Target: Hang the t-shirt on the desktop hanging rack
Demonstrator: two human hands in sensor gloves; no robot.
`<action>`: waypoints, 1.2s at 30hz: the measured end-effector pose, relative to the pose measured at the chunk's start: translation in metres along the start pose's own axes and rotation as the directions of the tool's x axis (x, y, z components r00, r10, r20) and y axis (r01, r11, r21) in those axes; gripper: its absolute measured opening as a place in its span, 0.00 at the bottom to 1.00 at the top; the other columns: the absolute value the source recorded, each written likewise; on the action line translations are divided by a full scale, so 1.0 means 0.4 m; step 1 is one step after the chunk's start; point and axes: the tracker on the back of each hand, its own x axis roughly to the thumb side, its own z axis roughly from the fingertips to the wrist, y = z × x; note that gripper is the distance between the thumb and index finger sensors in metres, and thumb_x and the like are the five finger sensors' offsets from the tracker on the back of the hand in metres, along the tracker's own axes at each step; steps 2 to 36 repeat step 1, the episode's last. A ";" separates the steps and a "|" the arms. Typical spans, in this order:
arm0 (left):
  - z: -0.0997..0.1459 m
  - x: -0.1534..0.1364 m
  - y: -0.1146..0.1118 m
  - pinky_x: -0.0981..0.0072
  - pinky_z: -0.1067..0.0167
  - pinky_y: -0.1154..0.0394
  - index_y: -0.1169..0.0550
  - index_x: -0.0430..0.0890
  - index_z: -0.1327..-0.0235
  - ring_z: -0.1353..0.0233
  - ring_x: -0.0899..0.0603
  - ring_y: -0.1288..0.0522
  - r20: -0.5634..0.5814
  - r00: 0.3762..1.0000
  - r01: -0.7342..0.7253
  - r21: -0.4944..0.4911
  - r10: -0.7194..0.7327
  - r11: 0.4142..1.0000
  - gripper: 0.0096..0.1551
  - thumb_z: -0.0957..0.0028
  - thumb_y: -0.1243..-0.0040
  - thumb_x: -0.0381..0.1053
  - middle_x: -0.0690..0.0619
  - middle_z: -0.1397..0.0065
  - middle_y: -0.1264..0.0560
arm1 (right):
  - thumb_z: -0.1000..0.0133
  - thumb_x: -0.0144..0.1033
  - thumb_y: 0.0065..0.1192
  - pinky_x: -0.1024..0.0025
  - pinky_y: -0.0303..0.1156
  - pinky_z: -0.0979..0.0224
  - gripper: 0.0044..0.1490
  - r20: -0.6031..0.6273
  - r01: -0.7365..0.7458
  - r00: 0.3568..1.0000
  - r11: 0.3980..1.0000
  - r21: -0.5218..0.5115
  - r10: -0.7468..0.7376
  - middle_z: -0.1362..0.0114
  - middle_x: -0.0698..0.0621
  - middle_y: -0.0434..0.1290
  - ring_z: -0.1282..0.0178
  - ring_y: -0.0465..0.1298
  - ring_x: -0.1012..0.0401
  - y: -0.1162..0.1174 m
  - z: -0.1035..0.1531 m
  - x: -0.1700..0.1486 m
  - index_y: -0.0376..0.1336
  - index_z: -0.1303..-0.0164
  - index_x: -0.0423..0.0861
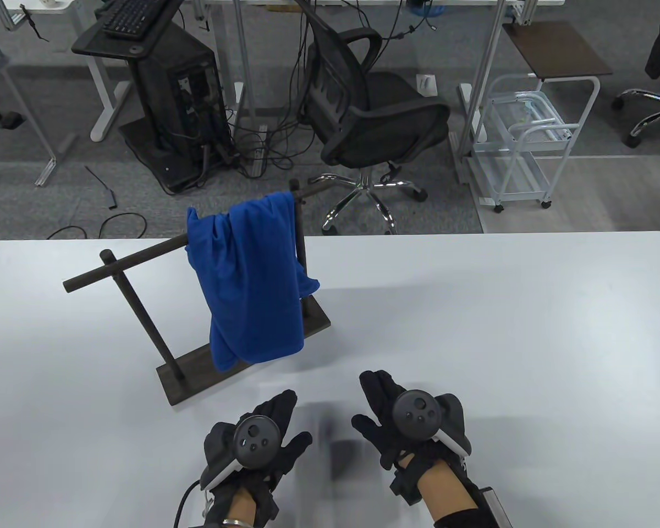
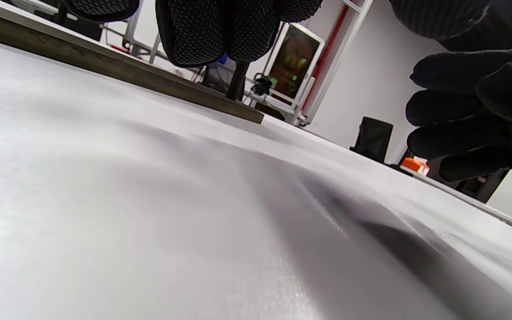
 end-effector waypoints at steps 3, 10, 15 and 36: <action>0.000 0.001 -0.001 0.28 0.33 0.39 0.44 0.41 0.22 0.24 0.29 0.32 0.000 1.000 0.004 -0.003 -0.004 1.000 0.50 0.51 0.51 0.68 0.38 0.21 0.38 | 0.51 0.53 0.62 0.35 0.58 0.32 0.49 0.000 0.001 1.000 1.000 -0.003 -0.001 0.22 0.39 0.49 0.28 0.60 0.40 -0.002 0.001 0.000 0.47 0.25 0.47; 0.000 0.001 -0.001 0.28 0.33 0.39 0.44 0.41 0.22 0.24 0.29 0.32 0.000 1.000 0.004 -0.003 -0.004 1.000 0.50 0.51 0.51 0.68 0.38 0.21 0.38 | 0.51 0.53 0.62 0.35 0.58 0.32 0.49 0.000 0.001 1.000 1.000 -0.003 -0.001 0.22 0.39 0.49 0.28 0.60 0.40 -0.002 0.001 0.000 0.47 0.25 0.47; 0.000 0.001 -0.001 0.28 0.33 0.39 0.44 0.41 0.22 0.24 0.29 0.32 0.000 1.000 0.004 -0.003 -0.004 1.000 0.50 0.51 0.51 0.68 0.38 0.21 0.38 | 0.51 0.53 0.62 0.35 0.58 0.32 0.49 0.000 0.001 1.000 1.000 -0.003 -0.001 0.22 0.39 0.49 0.28 0.60 0.40 -0.002 0.001 0.000 0.47 0.25 0.47; 0.000 0.001 -0.001 0.28 0.33 0.39 0.44 0.41 0.22 0.24 0.29 0.32 0.000 1.000 0.004 -0.003 -0.004 1.000 0.50 0.51 0.51 0.68 0.38 0.21 0.38 | 0.51 0.53 0.62 0.35 0.58 0.32 0.49 0.000 0.001 1.000 1.000 -0.003 -0.001 0.22 0.39 0.49 0.28 0.60 0.40 -0.002 0.001 0.000 0.47 0.25 0.47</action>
